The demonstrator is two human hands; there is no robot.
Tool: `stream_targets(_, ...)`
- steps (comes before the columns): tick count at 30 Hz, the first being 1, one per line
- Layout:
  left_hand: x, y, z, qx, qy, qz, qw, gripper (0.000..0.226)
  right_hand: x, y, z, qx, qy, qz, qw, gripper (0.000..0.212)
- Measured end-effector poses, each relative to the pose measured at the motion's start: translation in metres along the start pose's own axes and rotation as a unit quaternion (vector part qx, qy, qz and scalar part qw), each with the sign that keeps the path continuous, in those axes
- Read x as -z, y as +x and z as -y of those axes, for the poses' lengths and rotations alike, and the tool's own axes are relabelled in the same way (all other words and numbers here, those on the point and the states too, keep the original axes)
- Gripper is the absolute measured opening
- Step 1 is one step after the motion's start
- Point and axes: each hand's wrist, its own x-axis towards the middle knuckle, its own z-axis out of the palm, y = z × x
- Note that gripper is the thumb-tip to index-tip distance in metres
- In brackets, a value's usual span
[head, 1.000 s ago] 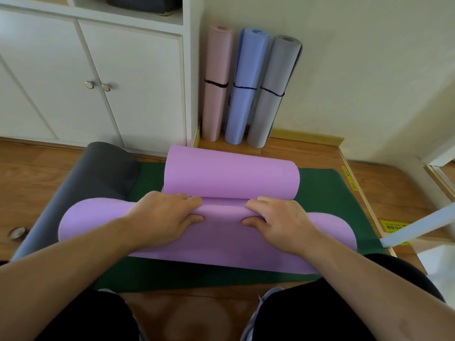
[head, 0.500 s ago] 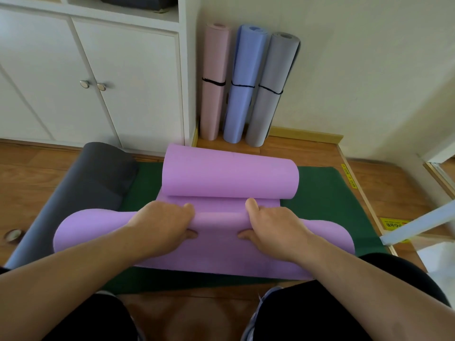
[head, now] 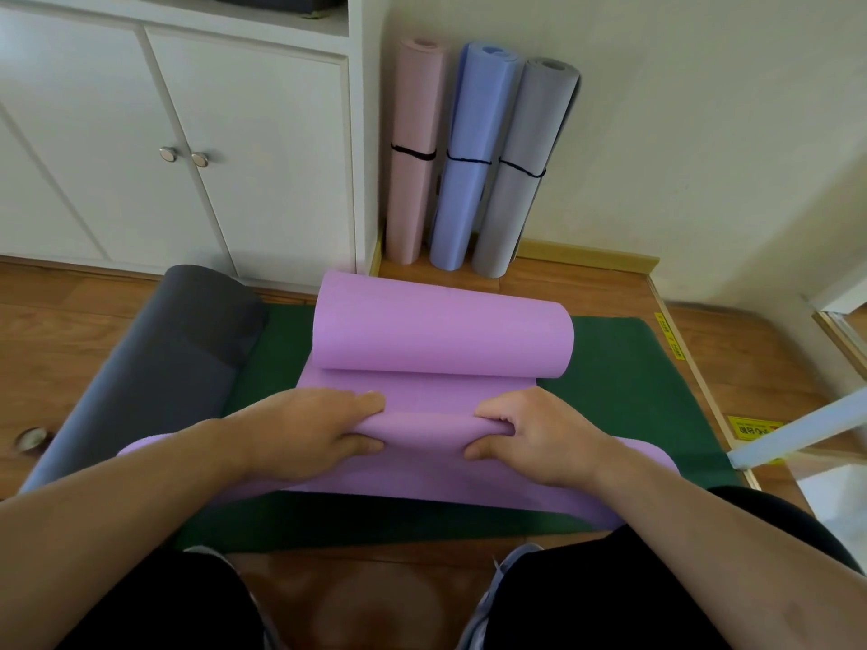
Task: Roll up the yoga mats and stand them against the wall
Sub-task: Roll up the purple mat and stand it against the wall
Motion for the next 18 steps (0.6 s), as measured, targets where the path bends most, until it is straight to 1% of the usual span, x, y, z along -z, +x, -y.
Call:
stream_targets(1,-0.001,0.000,0.000,0.000,0.002,-0.021,1.000,0.036,0.000,0.000,0.000,-0.005,-0.002,-0.006,1.000,0.049)
stream_targets(3,-0.002,0.000,-0.003,0.010,0.020,-0.049,0.999,0.036,-0.001,-0.001,0.002,-0.016,-0.019,-0.010,1.000,0.037)
stream_targets(5,-0.002,0.003,-0.010,0.042,0.039,-0.062,0.996,0.032,-0.001,-0.001,0.007,-0.025,-0.048,-0.007,0.999,0.031)
stream_targets(8,-0.002,0.006,-0.017,0.080,0.064,-0.072,0.992,0.034,0.001,-0.002,0.015,-0.055,-0.085,-0.015,0.995,0.034)
stream_targets(12,0.000,0.007,-0.023,0.089,0.087,-0.085,0.989,0.037,0.002,-0.003,0.019,-0.082,-0.090,-0.034,0.992,0.042)
stream_targets(14,0.002,0.006,-0.024,0.084,0.098,-0.091,0.987,0.037,0.002,-0.003,0.018,-0.093,-0.073,-0.051,0.992,0.043)
stream_targets(16,0.005,0.006,-0.023,0.075,0.090,-0.119,0.986,0.039,0.005,-0.002,0.017,-0.098,-0.058,-0.075,0.991,0.041)
stream_targets(18,0.007,0.007,-0.024,0.077,0.078,-0.146,0.983,0.041,0.009,0.000,0.017,-0.103,-0.068,-0.090,0.988,0.033)
